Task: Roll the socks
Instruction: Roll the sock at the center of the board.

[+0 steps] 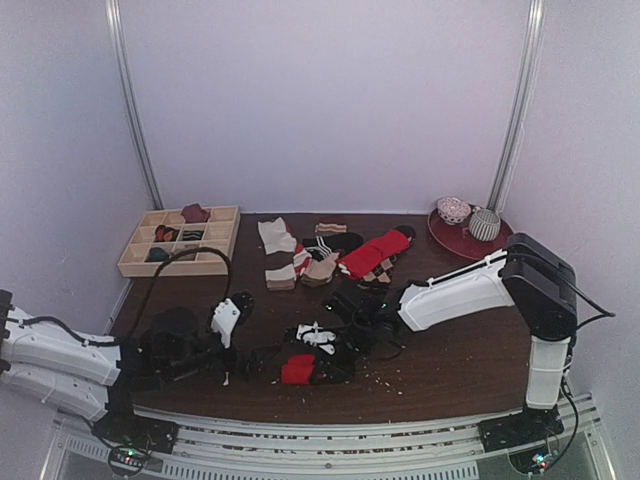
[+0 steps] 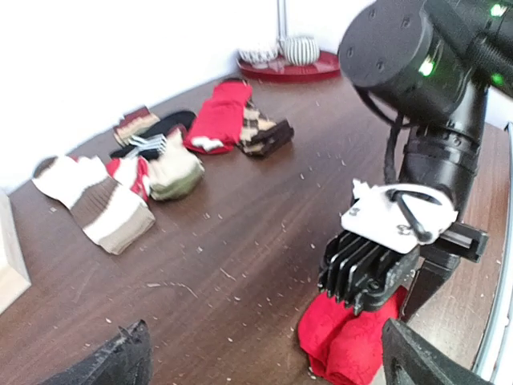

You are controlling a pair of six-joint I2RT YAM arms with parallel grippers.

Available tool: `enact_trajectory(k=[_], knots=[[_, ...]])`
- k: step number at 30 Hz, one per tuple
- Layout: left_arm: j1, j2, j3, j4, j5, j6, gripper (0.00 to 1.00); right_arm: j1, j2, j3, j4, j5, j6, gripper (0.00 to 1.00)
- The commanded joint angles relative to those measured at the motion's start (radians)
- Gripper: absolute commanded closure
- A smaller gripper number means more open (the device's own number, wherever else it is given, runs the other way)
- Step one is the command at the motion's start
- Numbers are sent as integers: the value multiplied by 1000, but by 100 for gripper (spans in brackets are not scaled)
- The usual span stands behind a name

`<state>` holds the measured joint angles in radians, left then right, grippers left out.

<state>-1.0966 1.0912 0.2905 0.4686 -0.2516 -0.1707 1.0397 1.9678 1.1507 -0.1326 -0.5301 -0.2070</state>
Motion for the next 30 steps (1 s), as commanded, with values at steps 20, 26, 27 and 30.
enact_trajectory(k=[20, 26, 27, 30], knots=[[76, 174, -103, 358, 379, 133, 13, -40, 196, -42, -233, 30, 66, 74], [86, 288, -14, 304, 454, 137, 2, -44, 197, -46, -228, 31, 61, 74], [91, 302, -7, 307, 479, 135, 2, -45, 196, -47, -228, 35, 61, 74], [116, 337, 4, 311, 533, 119, 2, -47, 192, -51, -220, 35, 61, 73]])
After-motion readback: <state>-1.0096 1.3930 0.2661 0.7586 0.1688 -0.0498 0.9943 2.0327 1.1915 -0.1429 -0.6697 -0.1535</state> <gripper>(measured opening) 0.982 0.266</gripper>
